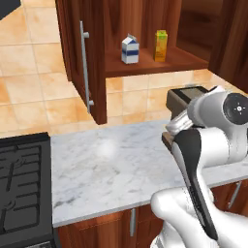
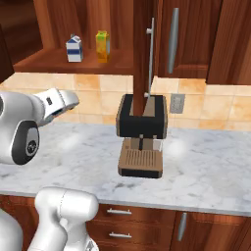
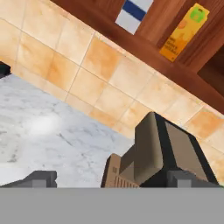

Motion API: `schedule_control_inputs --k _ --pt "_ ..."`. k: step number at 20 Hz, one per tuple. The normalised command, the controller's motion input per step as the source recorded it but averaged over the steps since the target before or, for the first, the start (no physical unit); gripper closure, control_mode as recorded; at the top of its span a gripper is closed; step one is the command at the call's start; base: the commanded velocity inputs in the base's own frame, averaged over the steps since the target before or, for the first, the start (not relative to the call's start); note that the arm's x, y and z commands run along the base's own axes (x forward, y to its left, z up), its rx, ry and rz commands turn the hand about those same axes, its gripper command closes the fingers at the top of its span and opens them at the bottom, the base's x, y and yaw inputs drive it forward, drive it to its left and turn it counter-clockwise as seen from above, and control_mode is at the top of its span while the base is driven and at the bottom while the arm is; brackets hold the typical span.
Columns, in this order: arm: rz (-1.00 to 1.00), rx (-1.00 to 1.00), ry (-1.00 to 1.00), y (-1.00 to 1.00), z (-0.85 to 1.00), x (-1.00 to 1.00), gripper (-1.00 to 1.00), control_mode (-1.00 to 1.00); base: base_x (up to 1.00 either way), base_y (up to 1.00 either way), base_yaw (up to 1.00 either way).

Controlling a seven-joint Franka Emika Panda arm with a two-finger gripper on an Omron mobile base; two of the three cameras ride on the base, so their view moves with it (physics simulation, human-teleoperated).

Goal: Sort all alcoholic drinks to one cabinet, and non-alcoholic drinks to the other.

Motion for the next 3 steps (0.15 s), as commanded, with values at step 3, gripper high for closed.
schedule_control_inputs --k 3 --pt "-0.02 -0.21 0.36 0.12 -1.00 -0.29 -1.00 -1.00 0.00 0.00 0.00"
